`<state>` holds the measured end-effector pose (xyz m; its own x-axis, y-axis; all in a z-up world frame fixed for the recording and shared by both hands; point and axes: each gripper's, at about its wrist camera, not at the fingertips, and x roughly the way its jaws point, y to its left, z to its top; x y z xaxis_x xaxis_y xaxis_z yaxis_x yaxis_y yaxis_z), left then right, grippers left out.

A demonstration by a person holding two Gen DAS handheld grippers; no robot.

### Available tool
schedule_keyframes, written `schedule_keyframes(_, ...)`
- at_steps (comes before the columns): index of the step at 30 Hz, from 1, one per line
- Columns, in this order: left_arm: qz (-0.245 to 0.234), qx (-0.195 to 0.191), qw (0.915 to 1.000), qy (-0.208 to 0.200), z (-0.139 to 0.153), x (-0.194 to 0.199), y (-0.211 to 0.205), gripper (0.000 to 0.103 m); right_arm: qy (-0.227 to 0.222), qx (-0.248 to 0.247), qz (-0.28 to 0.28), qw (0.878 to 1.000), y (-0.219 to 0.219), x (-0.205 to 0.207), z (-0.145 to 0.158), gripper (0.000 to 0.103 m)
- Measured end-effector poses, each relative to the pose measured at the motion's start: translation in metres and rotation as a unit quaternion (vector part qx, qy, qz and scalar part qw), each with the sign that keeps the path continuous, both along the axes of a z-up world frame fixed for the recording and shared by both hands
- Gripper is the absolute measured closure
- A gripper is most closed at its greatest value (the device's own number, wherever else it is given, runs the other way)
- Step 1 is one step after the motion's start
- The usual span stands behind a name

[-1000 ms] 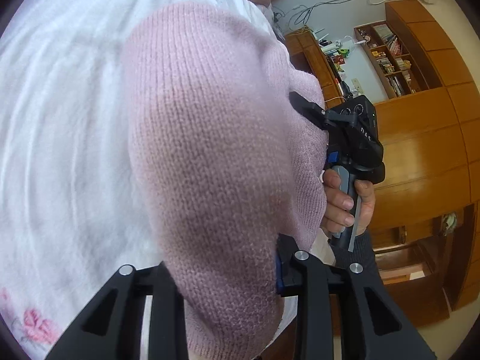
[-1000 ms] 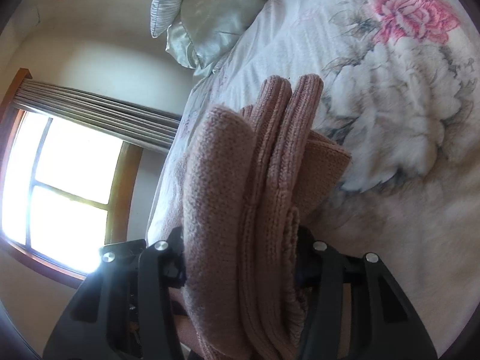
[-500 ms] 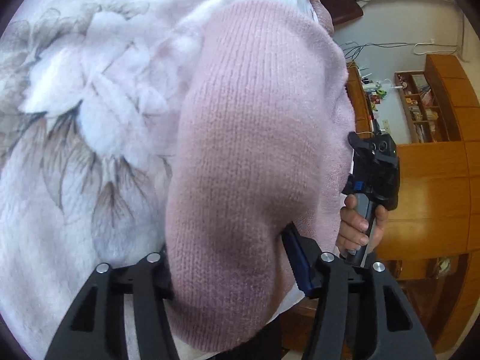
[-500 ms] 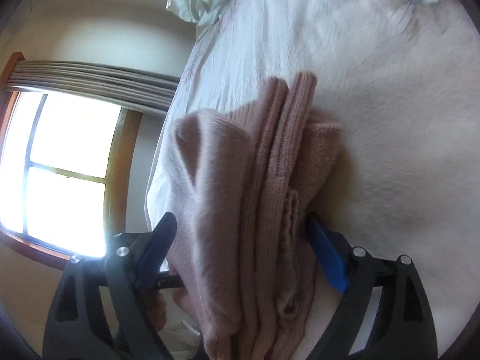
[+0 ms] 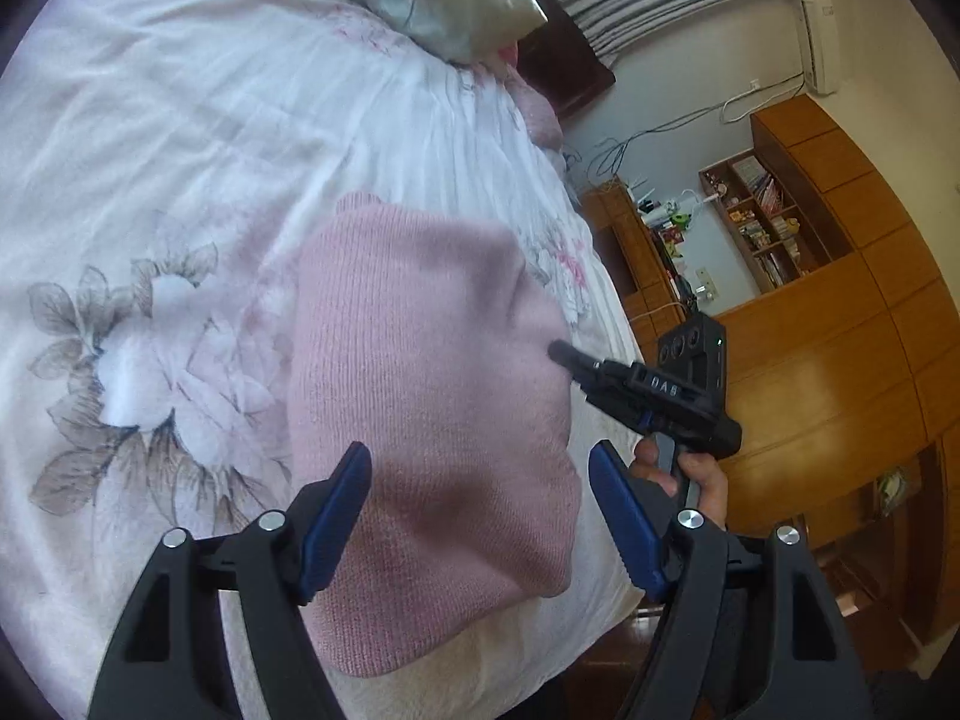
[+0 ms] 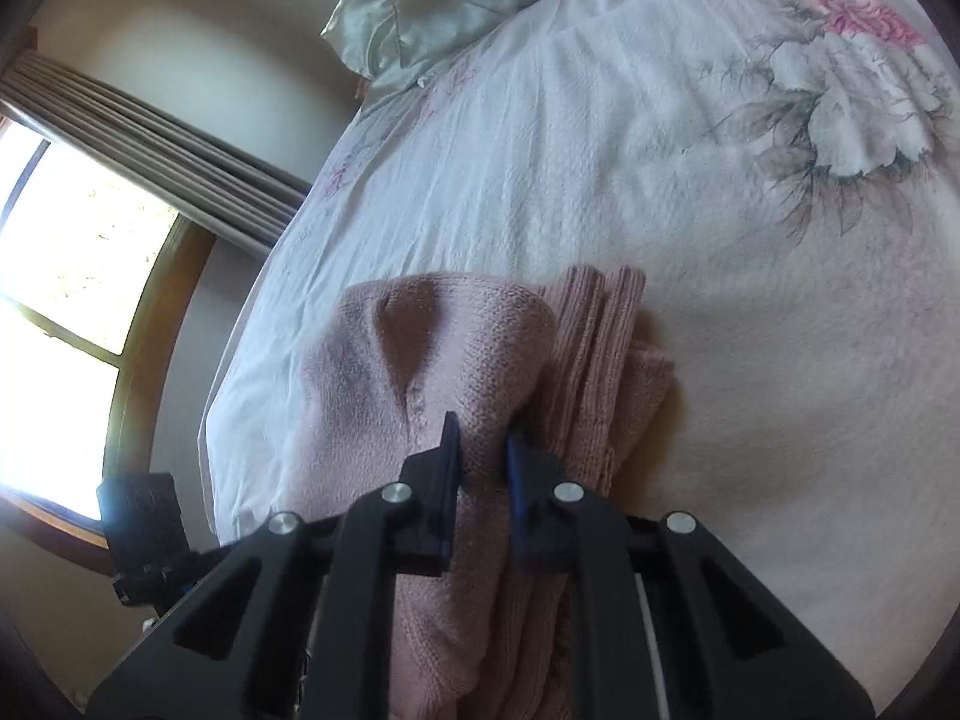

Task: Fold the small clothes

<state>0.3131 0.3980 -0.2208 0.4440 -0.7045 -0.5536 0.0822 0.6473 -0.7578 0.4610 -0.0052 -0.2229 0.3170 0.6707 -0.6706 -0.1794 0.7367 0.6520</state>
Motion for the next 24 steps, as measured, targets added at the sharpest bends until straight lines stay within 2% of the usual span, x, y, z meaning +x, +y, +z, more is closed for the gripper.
schedule_keyframes(2,-0.007,-0.009,0.9999,-0.008,0.002,-0.004,-0.005,0.028,-0.007,-0.002,-0.021,1.000,-0.011,0.003,0.003,0.091)
schedule_keyframes(4,-0.008,-0.016,0.9992,-0.035,0.015,0.000,-0.003,0.028,0.008,-0.017,-0.033,0.999,-0.019,0.010,-0.011,0.091)
schedule_keyframes(6,-0.013,-0.024,0.9978,-0.061,0.030,0.016,0.000,0.028,0.019,-0.023,-0.035,0.999,-0.024,0.011,-0.031,0.091)
schedule_keyframes(8,-0.022,-0.020,0.9976,-0.063,0.036,0.045,-0.002,0.028,0.028,0.001,-0.030,0.999,-0.024,0.010,-0.042,0.090)
schedule_keyframes(10,-0.046,-0.010,0.9977,-0.048,0.027,0.078,-0.008,0.028,0.023,0.007,-0.020,1.000,-0.020,0.010,-0.040,0.088)
schedule_keyframes(12,-0.058,0.013,0.9982,-0.002,-0.002,0.106,-0.014,0.030,0.018,-0.001,-0.015,1.000,-0.017,0.007,-0.034,0.082)
schedule_keyframes(14,-0.058,0.005,0.9981,0.020,-0.026,0.117,-0.013,0.032,0.013,-0.005,-0.024,1.000,-0.021,-0.001,-0.022,0.062)
schedule_keyframes(16,-0.056,-0.008,0.9982,0.020,-0.030,0.119,-0.010,0.032,-0.019,-0.002,-0.014,1.000,-0.022,-0.023,0.003,0.061)
schedule_keyframes(18,-0.058,0.003,0.9981,0.017,-0.031,0.116,-0.011,0.033,-0.041,-0.005,0.025,0.999,-0.007,-0.048,0.018,0.061)
schedule_keyframes(19,-0.060,0.010,0.9980,0.015,-0.032,0.114,-0.012,0.035,-0.042,-0.014,0.043,0.998,0.003,-0.057,0.018,0.062)
schedule_keyframes(21,-0.063,0.032,0.9974,0.017,-0.033,0.114,-0.016,0.037,-0.025,-0.042,0.070,0.996,0.018,-0.064,0.001,0.073)
schedule_keyframes(22,-0.064,0.042,0.9969,0.018,-0.032,0.114,-0.018,0.038,-0.018,-0.060,0.063,0.996,0.019,-0.061,-0.009,0.094)
schedule_keyframes(23,-0.063,0.051,0.9965,0.021,-0.029,0.113,-0.019,0.040,-0.015,-0.076,0.055,0.995,0.015,-0.057,-0.018,0.103)
schedule_keyframes(24,-0.062,0.062,0.9959,0.020,-0.021,0.111,-0.020,0.041,-0.003,-0.064,0.048,0.997,0.009,-0.053,-0.023,0.103)
